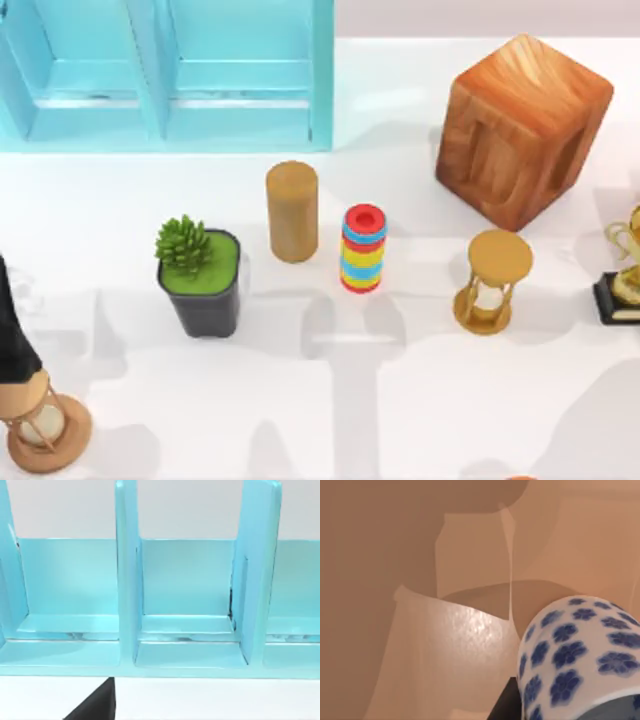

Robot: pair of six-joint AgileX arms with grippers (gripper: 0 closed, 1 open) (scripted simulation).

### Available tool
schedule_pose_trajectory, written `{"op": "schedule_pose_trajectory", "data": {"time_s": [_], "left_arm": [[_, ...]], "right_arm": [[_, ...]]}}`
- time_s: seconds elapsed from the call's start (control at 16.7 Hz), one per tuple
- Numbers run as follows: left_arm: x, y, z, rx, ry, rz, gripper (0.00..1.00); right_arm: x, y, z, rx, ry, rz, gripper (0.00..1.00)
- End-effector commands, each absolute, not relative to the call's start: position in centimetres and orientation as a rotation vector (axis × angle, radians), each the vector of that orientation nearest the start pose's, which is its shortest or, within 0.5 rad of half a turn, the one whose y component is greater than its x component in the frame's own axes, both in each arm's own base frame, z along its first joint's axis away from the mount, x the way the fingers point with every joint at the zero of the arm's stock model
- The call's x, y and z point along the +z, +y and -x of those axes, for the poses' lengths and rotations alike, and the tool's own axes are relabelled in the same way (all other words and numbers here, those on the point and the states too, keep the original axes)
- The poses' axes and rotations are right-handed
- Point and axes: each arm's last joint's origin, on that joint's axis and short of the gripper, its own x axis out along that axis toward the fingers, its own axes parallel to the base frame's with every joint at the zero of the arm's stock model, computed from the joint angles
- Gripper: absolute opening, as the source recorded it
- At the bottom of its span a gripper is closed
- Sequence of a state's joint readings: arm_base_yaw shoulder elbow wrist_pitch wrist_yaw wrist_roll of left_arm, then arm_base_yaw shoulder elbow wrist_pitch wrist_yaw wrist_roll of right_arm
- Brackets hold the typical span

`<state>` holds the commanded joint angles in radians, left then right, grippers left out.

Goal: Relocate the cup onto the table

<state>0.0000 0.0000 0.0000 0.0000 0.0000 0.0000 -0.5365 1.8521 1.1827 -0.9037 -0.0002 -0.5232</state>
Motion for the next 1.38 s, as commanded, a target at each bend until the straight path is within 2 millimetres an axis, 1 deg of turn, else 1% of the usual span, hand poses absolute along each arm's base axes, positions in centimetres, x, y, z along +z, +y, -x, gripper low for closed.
{"op": "schedule_pose_trajectory", "data": {"time_s": [0.36,0.54,0.72,0.96,1.08,1.2,1.38], "left_arm": [[16.0,-0.1,-10.6,0.000,0.000,0.000,1.00],[16.0,-0.1,-10.6,0.000,0.000,0.000,1.00],[16.0,-0.1,-10.6,0.000,0.000,0.000,1.00],[16.0,-0.1,-10.6,0.000,0.000,0.000,1.00],[16.0,-0.1,-10.6,0.000,0.000,0.000,1.00],[16.0,-0.1,-10.6,0.000,0.000,0.000,1.00],[16.0,-0.1,-10.6,0.000,0.000,0.000,1.00]], "right_arm": [[15.2,-16.6,-28.0,-0.017,1.579,-0.021,0.00],[16.5,-16.0,-27.0,-0.048,1.613,-0.068,0.00],[18.9,-13.9,-27.0,-0.058,1.623,-0.082,0.00],[22.4,-9.7,-28.0,-0.036,1.599,-0.046,0.00],[23.8,-8.0,-28.2,-0.022,1.585,-0.026,0.00],[24.8,-6.9,-28.4,-0.011,1.574,-0.013,0.00],[25.0,-6.6,-28.4,-0.008,1.571,-0.010,0.00]]}}
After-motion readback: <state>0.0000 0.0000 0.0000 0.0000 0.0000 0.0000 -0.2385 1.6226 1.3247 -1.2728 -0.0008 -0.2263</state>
